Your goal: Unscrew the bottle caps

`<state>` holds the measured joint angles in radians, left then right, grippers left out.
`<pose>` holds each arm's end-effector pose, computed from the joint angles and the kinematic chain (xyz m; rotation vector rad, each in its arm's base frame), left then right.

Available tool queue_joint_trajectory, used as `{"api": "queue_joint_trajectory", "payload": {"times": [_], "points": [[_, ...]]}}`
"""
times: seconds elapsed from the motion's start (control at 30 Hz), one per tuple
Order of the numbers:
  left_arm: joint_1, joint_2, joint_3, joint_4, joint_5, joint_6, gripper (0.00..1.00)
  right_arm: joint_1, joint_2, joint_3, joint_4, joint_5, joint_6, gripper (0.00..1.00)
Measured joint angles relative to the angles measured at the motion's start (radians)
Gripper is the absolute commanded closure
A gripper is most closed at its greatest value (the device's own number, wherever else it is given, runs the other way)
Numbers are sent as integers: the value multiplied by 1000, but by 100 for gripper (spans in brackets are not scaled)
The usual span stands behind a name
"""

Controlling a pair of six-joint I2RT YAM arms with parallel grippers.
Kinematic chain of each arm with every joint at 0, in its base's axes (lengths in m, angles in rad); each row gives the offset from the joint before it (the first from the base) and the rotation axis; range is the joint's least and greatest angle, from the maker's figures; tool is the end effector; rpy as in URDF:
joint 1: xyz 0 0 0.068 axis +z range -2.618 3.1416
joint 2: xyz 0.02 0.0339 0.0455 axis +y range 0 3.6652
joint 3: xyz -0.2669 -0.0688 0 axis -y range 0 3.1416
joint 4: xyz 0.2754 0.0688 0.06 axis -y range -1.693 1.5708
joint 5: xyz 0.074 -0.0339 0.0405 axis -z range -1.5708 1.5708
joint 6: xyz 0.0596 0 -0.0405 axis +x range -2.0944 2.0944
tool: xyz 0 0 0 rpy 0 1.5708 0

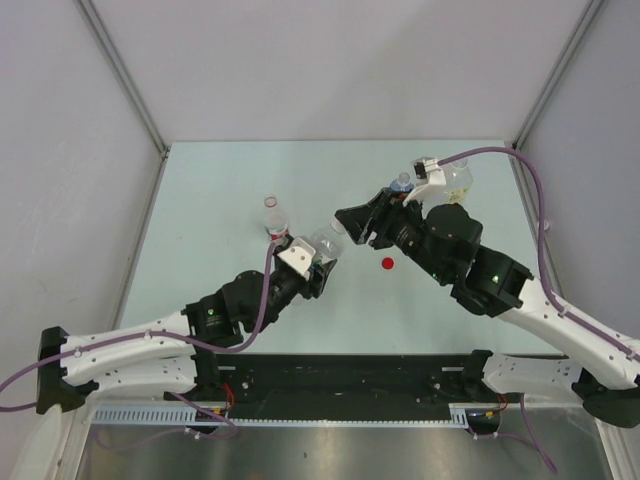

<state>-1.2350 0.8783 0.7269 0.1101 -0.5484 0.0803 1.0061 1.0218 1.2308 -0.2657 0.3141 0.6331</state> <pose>0.1136 -0.2311 0.3315 0.6237 1.5002 -0.4518 0.1591 0.2167 0.4496 -0.0654 1.7199 0.9915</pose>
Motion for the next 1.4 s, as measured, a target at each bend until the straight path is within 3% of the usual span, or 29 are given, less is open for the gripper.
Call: {"api": "queue_joint_trajectory", "payload": {"times": [0.27,0.67,0.77,0.87,1.03,1.23,1.4], "points": [[0,-7,0,16,-35,9,100,6,53,0,-11,-2,19,43],[-1,-16,0,22,-44,10,100,9,78,0,-5,-13,23,60],[-1,-17,0,22,-46,10,100,11,79,0,1,-15,24,73],[-1,-20,0,23,-48,10,100,11,80,0,3,-21,19,97],[1,-43,-2,8,-32,7,100,11,77,-5,18,-40,-26,100],[19,-121,-6,-32,122,3,100,15,16,-40,59,-126,-92,100],[73,-166,42,-73,378,-46,100,13,-69,-50,88,-281,-198,100]]}}
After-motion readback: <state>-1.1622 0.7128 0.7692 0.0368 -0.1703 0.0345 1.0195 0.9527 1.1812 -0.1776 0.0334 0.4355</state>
